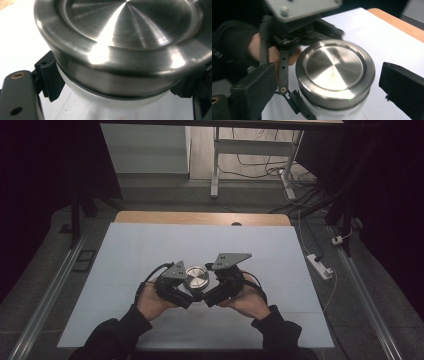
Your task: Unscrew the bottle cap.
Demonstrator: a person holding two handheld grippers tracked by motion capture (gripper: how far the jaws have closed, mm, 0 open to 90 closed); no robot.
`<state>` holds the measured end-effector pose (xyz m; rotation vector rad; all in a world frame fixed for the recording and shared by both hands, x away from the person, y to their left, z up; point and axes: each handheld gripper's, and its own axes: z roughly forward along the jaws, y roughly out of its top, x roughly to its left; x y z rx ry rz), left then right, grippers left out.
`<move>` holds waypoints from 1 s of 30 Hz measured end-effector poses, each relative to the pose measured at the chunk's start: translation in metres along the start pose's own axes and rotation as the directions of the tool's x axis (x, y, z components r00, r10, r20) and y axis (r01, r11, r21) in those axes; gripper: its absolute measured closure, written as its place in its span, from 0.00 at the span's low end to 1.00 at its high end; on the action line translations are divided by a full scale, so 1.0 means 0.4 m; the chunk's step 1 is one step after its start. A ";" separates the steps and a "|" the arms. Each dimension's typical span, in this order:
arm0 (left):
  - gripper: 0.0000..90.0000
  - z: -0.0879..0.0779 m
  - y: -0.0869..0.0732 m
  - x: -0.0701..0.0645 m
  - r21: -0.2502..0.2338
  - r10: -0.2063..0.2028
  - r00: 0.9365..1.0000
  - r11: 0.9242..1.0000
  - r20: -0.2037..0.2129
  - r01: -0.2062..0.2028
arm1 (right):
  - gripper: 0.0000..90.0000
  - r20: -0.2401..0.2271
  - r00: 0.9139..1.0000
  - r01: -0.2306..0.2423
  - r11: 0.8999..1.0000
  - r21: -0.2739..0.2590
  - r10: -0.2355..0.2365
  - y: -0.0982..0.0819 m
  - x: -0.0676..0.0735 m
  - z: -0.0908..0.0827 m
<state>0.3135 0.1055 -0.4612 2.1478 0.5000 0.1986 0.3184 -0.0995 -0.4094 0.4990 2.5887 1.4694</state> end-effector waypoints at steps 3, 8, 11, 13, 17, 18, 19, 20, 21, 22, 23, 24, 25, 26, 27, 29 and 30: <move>0.18 -0.001 0.000 0.000 0.000 -0.020 0.999 1.000 -0.029 0.020 | 0.02 0.065 0.998 -0.007 1.000 0.000 0.007 -0.002 0.006 0.010; 0.18 0.009 0.002 -0.006 0.027 -0.012 0.999 1.000 -0.039 0.014 | 0.09 0.134 0.991 -0.012 1.000 -0.011 0.013 -0.010 0.024 0.037; 0.18 0.010 0.003 -0.009 0.021 -0.014 1.000 1.000 -0.018 0.015 | 0.19 0.139 0.990 -0.004 1.000 -0.030 0.008 -0.014 0.026 0.035; 0.18 0.010 0.004 -0.009 0.015 -0.001 1.000 1.000 0.018 0.001 | 0.20 0.110 0.994 0.005 1.000 -0.027 -0.002 -0.013 0.023 0.031; 0.18 0.007 0.002 -0.007 0.011 0.042 0.993 0.999 0.112 -0.043 | 0.21 0.042 0.999 0.031 0.999 -0.025 -0.030 -0.013 0.019 0.023; 0.18 0.006 0.002 -0.008 0.005 0.050 0.990 0.999 0.131 -0.051 | 0.21 -0.012 0.998 0.055 0.998 -0.022 -0.055 -0.013 0.014 0.015; 0.18 0.005 0.002 -0.008 0.003 0.060 0.987 0.998 0.151 -0.062 | 0.21 -0.012 0.998 0.055 0.998 -0.022 -0.055 -0.013 0.014 0.015; 0.18 0.006 0.003 -0.010 -0.002 0.065 0.983 0.998 0.172 -0.066 | 0.21 -0.073 0.995 0.068 0.997 -0.022 -0.069 -0.014 0.006 0.007; 0.18 0.005 0.004 -0.011 -0.004 0.082 0.978 0.997 0.192 -0.083 | 0.21 -0.101 0.991 0.083 0.996 -0.022 -0.085 -0.014 0.004 0.002; 0.18 0.005 0.005 -0.012 -0.010 0.091 0.972 0.996 0.218 -0.091 | 0.21 -0.101 0.991 0.083 0.996 -0.022 -0.085 -0.014 0.004 0.002; 0.18 0.003 0.006 -0.016 -0.026 0.118 0.956 0.993 0.270 -0.116 | 0.21 -0.167 0.980 0.104 0.994 -0.028 -0.107 -0.015 0.000 -0.006; 0.18 0.003 0.006 -0.016 -0.026 0.118 0.956 0.993 0.270 -0.116 | 0.21 -0.167 0.980 0.104 0.994 -0.028 -0.107 -0.015 0.000 -0.006; 0.18 0.002 0.006 -0.019 -0.034 0.131 0.947 0.991 0.293 -0.126 | 0.21 -0.236 0.963 0.125 0.991 -0.042 -0.132 -0.017 -0.003 -0.014; 0.18 0.003 0.007 -0.022 -0.039 0.142 0.940 0.990 0.309 -0.137 | 0.21 -0.263 0.955 0.132 0.990 -0.047 -0.139 -0.018 -0.004 -0.016; 0.18 0.004 0.008 -0.025 -0.043 0.148 0.936 0.989 0.321 -0.141 | 0.21 -0.263 0.955 0.132 0.990 -0.047 -0.139 -0.018 -0.004 -0.016; 0.18 0.008 0.008 -0.027 -0.041 0.143 0.937 0.990 0.320 -0.138 | 0.21 -0.290 0.945 0.141 0.989 -0.047 -0.148 -0.020 -0.007 -0.020; 0.18 0.009 0.008 -0.025 -0.038 0.134 0.942 0.991 0.309 -0.129 | 0.19 -0.275 0.954 0.119 0.992 -0.035 -0.124 -0.021 -0.011 -0.019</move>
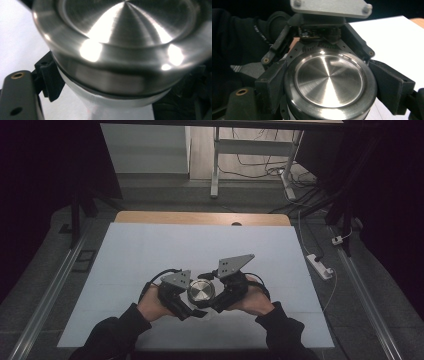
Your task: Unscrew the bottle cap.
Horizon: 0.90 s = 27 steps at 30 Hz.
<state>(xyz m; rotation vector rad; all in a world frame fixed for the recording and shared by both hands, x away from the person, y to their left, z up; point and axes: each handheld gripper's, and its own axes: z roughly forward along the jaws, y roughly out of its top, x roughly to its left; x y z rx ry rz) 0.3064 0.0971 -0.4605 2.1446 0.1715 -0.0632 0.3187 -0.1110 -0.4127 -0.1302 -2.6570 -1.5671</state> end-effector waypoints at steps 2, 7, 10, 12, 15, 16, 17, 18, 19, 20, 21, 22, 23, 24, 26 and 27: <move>0.18 -0.006 -0.004 0.011 -0.003 -0.045 0.997 0.999 -0.070 0.045 | 0.11 0.058 0.998 -0.032 0.999 -0.003 0.032 0.004 -0.003 -0.001; 0.18 -0.015 -0.014 0.027 -0.016 -0.116 0.976 0.993 -0.183 0.115 | 0.04 0.194 0.975 -0.111 0.994 0.003 0.109 0.012 -0.011 -0.005; 0.18 -0.014 -0.018 0.034 -0.010 -0.153 0.958 0.988 -0.244 0.156 | 0.04 0.287 0.949 -0.142 0.990 0.022 0.130 0.010 -0.009 0.006; 0.18 -0.010 -0.019 0.034 -0.004 -0.163 0.948 0.986 -0.273 0.168 | 0.08 0.322 0.937 -0.151 0.988 0.017 0.137 0.010 -0.003 0.019; 0.18 -0.006 -0.017 0.030 0.004 -0.159 0.944 0.986 -0.288 0.167 | 0.17 0.364 0.921 -0.144 0.990 -0.001 0.135 0.015 0.015 0.042; 0.18 -0.006 -0.015 0.028 0.004 -0.156 0.946 0.986 -0.283 0.164 | 0.17 0.364 0.921 -0.144 0.990 -0.001 0.135 0.015 0.015 0.042; 0.18 -0.006 -0.014 0.027 0.005 -0.151 0.949 0.987 -0.276 0.158 | 0.21 0.389 0.913 -0.132 0.991 -0.005 0.123 0.017 0.022 0.047; 0.18 -0.007 -0.013 0.026 0.007 -0.145 0.952 0.988 -0.271 0.153 | 0.21 0.389 0.913 -0.132 0.991 -0.005 0.123 0.017 0.022 0.047; 0.18 -0.008 -0.012 0.026 0.006 -0.144 0.954 0.988 -0.264 0.151 | 0.22 0.393 0.912 -0.127 0.992 -0.009 0.121 0.017 0.023 0.045; 0.18 -0.011 -0.011 0.027 0.004 -0.141 0.958 0.989 -0.249 0.147 | 0.22 0.386 0.914 -0.125 0.992 -0.014 0.120 0.017 0.023 0.044; 0.18 -0.012 -0.011 0.027 0.001 -0.138 0.961 0.990 -0.240 0.143 | 0.22 0.376 0.918 -0.124 0.992 -0.017 0.121 0.018 0.023 0.040; 0.18 -0.015 -0.012 0.028 -0.004 -0.133 0.968 0.991 -0.213 0.135 | 0.22 0.367 0.922 -0.122 0.992 -0.017 0.120 0.018 0.023 0.038; 0.18 -0.015 -0.013 0.028 -0.011 -0.132 0.972 0.991 -0.194 0.132 | 0.22 0.346 0.932 -0.113 0.993 -0.017 0.112 0.018 0.023 0.034; 0.18 -0.018 -0.014 0.030 -0.012 -0.121 0.979 0.993 -0.164 0.120 | 0.22 0.303 0.948 -0.100 0.995 -0.017 0.101 0.019 0.020 0.028; 0.18 -0.022 -0.016 0.029 -0.027 -0.103 0.989 0.995 -0.106 0.100 | 0.22 0.272 0.957 -0.094 0.995 -0.021 0.096 0.018 0.019 0.024; 0.18 -0.023 -0.016 0.028 -0.029 -0.087 0.993 0.996 -0.081 0.085 | 0.22 0.243 0.966 -0.084 0.996 -0.024 0.087 0.018 0.017 0.019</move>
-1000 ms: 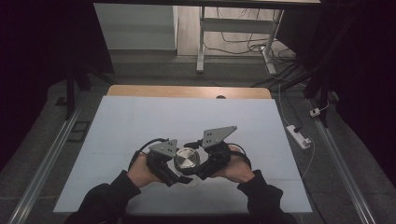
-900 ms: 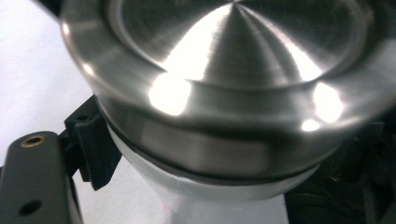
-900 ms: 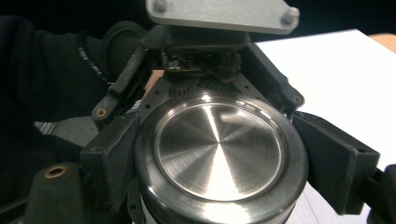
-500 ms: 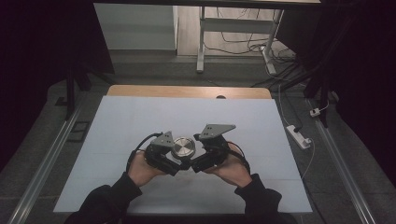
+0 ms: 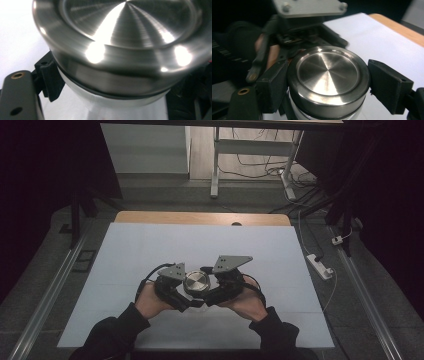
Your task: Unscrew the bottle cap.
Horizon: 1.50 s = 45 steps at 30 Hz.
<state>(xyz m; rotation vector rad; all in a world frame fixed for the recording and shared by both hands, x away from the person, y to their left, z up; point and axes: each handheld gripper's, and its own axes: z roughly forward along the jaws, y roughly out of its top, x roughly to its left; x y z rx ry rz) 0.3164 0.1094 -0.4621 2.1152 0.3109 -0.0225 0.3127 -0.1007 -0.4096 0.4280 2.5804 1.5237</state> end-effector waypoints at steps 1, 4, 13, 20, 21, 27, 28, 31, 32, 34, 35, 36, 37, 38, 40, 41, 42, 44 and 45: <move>0.18 -0.001 0.000 -0.002 -0.002 0.020 1.000 1.000 0.023 -0.020 | 0.22 -0.072 0.997 0.022 1.000 0.001 -0.022 0.001 -0.006 -0.010; 0.18 0.000 0.000 -0.008 -0.026 0.057 0.993 0.998 0.105 -0.055 | 0.22 -0.138 0.989 0.047 0.999 -0.008 -0.047 0.000 -0.010 -0.018; 0.18 0.001 0.009 -0.014 0.014 0.043 0.999 0.999 -0.014 -0.043 | 0.12 -0.097 0.994 0.042 0.999 0.009 -0.041 0.015 -0.005 -0.037; 0.18 0.011 0.002 -0.004 0.034 -0.051 0.984 0.998 -0.170 0.057 | 0.16 0.142 0.990 -0.001 0.999 0.049 -0.006 0.008 0.019 0.009; 0.18 0.011 0.003 -0.004 0.035 -0.053 0.983 0.998 -0.173 0.060 | 0.16 0.142 0.990 -0.001 0.999 0.049 -0.006 0.008 0.019 0.009; 0.18 0.006 0.002 -0.003 0.040 -0.031 0.991 0.999 -0.129 0.036 | 0.22 0.144 0.990 -0.007 1.000 0.026 0.003 0.002 0.020 0.014; 0.18 0.004 0.000 -0.003 0.029 -0.025 0.995 0.999 -0.100 0.028 | 0.22 0.124 0.992 -0.004 1.000 0.027 0.001 0.003 0.019 0.012; 0.18 -0.004 -0.003 -0.003 0.015 0.014 1.000 1.000 -0.009 -0.014 | 0.22 0.043 0.999 0.026 0.999 0.022 -0.027 0.005 0.019 0.000; 0.17 -0.005 -0.003 -0.006 0.008 0.027 1.000 1.000 0.016 -0.027 | 0.22 0.012 0.999 0.042 0.999 0.019 -0.042 0.005 0.019 -0.004; 0.17 -0.008 -0.002 -0.013 -0.009 0.061 0.995 0.998 0.075 -0.061 | 0.22 -0.066 0.996 0.063 0.998 0.004 -0.062 0.005 0.014 -0.014; 0.17 -0.009 -0.001 -0.016 -0.021 0.070 0.992 0.997 0.100 -0.069 | 0.22 -0.109 0.992 0.068 0.998 -0.007 -0.068 0.005 0.011 -0.019; 0.18 -0.009 0.001 -0.020 -0.027 0.091 0.989 0.996 0.118 -0.088 | 0.22 -0.142 0.987 0.079 0.997 -0.019 -0.081 0.005 0.009 -0.024; 0.17 -0.008 0.002 -0.022 -0.029 0.098 0.988 0.995 0.123 -0.095 | 0.22 -0.171 0.981 0.089 0.996 -0.025 -0.092 0.005 0.008 -0.029; 0.17 -0.006 0.003 -0.024 -0.027 0.104 0.987 0.995 0.120 -0.101 | 0.22 -0.181 0.979 0.095 0.995 -0.019 -0.097 0.006 0.008 -0.032; 0.17 -0.002 0.004 -0.025 -0.022 0.092 0.991 0.996 0.100 -0.090 | 0.21 -0.169 0.979 0.114 0.993 0.001 -0.112 0.010 0.011 -0.036; 0.17 -0.001 0.005 -0.024 -0.016 0.082 0.994 0.997 0.077 -0.081 | 0.17 -0.150 0.983 0.111 0.994 0.010 -0.109 0.012 0.014 -0.037; 0.18 0.001 0.005 -0.022 -0.008 0.070 0.997 0.998 0.046 -0.069 | 0.15 -0.119 0.987 0.110 0.994 0.013 -0.108 0.016 0.016 -0.038; 0.17 0.007 0.004 -0.021 0.005 0.032 0.999 0.999 -0.026 -0.032 | 0.14 -0.058 0.993 0.102 0.995 0.017 -0.100 0.024 0.023 -0.042; 0.18 0.009 0.004 -0.019 0.014 0.012 0.998 1.000 -0.063 -0.011 | 0.13 -0.019 0.995 0.097 0.995 0.021 -0.096 0.028 0.026 -0.045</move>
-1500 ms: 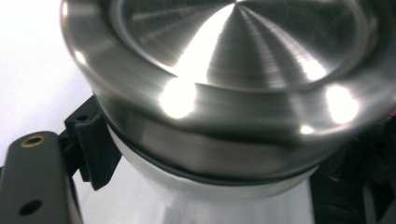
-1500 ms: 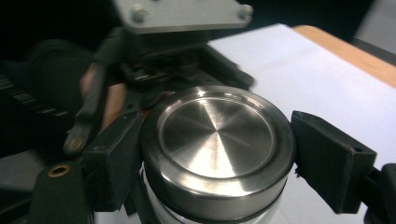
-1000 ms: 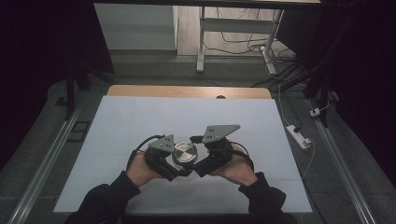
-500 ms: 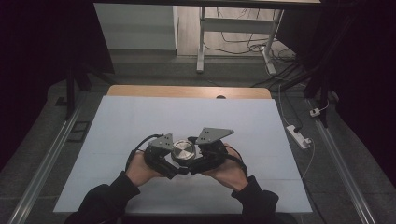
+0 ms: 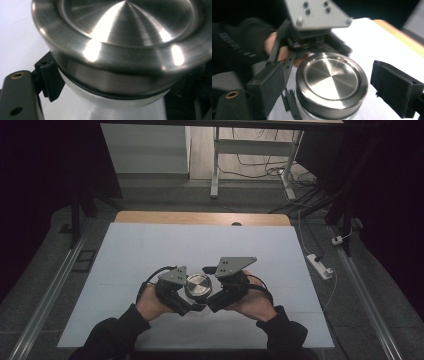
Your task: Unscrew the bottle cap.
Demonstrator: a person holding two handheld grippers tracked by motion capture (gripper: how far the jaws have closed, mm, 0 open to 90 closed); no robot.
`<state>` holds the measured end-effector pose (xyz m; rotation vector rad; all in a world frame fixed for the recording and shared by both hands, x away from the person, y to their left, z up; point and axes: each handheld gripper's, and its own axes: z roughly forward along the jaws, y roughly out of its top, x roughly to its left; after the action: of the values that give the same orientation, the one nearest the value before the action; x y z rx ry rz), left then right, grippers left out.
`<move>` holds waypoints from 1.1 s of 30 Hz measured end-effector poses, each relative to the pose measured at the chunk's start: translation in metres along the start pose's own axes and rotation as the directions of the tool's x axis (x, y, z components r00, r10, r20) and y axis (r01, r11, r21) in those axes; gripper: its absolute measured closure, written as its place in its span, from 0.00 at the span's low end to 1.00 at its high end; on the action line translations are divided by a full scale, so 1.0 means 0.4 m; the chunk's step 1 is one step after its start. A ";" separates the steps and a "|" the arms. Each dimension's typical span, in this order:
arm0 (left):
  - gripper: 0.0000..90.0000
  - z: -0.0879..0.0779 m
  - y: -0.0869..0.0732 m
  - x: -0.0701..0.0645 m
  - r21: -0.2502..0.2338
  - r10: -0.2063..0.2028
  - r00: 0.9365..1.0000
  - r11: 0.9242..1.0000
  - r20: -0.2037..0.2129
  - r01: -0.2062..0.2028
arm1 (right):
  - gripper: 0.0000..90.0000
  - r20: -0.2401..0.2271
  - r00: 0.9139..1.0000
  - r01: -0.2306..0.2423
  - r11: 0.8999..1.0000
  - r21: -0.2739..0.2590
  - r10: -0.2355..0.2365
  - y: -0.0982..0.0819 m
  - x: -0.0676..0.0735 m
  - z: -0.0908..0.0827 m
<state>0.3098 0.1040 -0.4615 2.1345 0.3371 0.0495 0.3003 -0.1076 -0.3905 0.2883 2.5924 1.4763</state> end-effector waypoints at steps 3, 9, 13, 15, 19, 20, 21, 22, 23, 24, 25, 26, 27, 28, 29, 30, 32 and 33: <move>0.18 0.008 0.002 -0.002 0.030 -0.029 0.996 0.999 -0.081 0.031 | 0.13 0.094 0.995 -0.023 1.000 0.008 0.022 0.005 0.007 0.003; 0.18 0.019 0.006 -0.011 0.042 -0.039 0.992 0.998 -0.116 0.044 | 0.20 0.201 0.978 -0.059 0.997 0.047 0.048 -0.014 0.013 0.046; 0.18 0.017 0.001 -0.007 0.046 -0.027 0.996 0.998 -0.087 0.031 | 0.21 0.205 0.979 -0.022 0.998 0.067 0.007 -0.015 0.024 0.054; 0.17 0.015 -0.002 -0.005 0.031 -0.014 1.000 0.999 -0.024 0.015 | 0.21 0.175 0.985 -0.007 0.998 0.070 -0.005 -0.014 0.024 0.050; 0.17 0.009 -0.005 -0.005 -0.001 0.041 0.991 0.999 0.131 -0.041 | 0.21 0.006 1.000 0.011 0.999 0.038 -0.012 -0.018 0.008 0.030; 0.17 0.009 -0.005 -0.007 -0.011 0.059 0.985 0.998 0.162 -0.058 | 0.21 -0.029 0.999 0.019 0.999 0.029 -0.018 -0.019 0.006 0.026; 0.17 0.008 -0.004 -0.010 -0.021 0.073 0.979 0.997 0.192 -0.070 | 0.21 -0.075 0.997 0.032 0.999 0.016 -0.030 -0.021 0.002 0.021; 0.17 0.009 -0.003 -0.013 -0.031 0.083 0.973 0.996 0.215 -0.078 | 0.21 -0.119 0.992 0.039 0.999 0.004 -0.038 -0.023 -0.001 0.015; 0.17 0.010 -0.002 -0.016 -0.035 0.093 0.970 0.996 0.224 -0.087 | 0.21 -0.154 0.987 0.047 0.999 -0.009 -0.048 -0.025 -0.004 0.011; 0.17 0.011 0.000 -0.020 -0.033 0.096 0.971 0.995 0.220 -0.091 | 0.21 -0.180 0.982 0.052 0.998 -0.020 -0.055 -0.028 -0.007 0.008; 0.17 0.012 0.002 -0.021 -0.028 0.095 0.974 0.995 0.206 -0.091 | 0.21 -0.191 0.980 0.051 0.998 -0.023 -0.054 -0.030 -0.009 0.006; 0.17 0.012 0.002 -0.020 -0.024 0.083 0.979 0.997 0.187 -0.080 | 0.21 -0.190 0.981 0.040 0.999 -0.019 -0.043 -0.031 -0.012 0.006; 0.18 0.011 0.002 -0.017 -0.022 0.067 0.984 0.998 0.165 -0.064 | 0.20 -0.148 0.989 0.014 1.000 -0.015 -0.016 -0.029 -0.017 0.006; 0.18 0.010 0.002 -0.013 -0.023 0.043 0.989 0.999 0.138 -0.040 | 0.20 -0.148 0.989 0.014 1.000 -0.015 -0.016 -0.029 -0.017 0.006; 0.17 0.007 0.002 -0.009 -0.017 0.034 0.994 0.999 0.107 -0.032 | 0.17 -0.103 0.994 -0.022 1.000 -0.021 0.019 -0.026 -0.021 0.007; 0.17 0.005 0.001 -0.006 -0.017 0.014 0.997 1.000 0.079 -0.013 | 0.17 -0.103 0.994 -0.022 1.000 -0.021 0.019 -0.026 -0.021 0.007; 0.17 0.001 -0.003 0.001 -0.016 -0.014 0.999 1.000 0.039 0.015 | 0.16 -0.058 0.997 -0.043 0.999 -0.014 0.042 -0.025 -0.021 0.011; 0.17 0.000 -0.005 0.004 -0.018 -0.030 0.999 0.999 0.023 0.030 | 0.15 -0.033 0.998 -0.046 0.999 -0.004 0.046 -0.025 -0.020 0.015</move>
<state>0.3111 0.1054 -0.4631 2.1097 0.3539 0.0107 0.3084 -0.1095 -0.4021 0.3277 2.6244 1.5143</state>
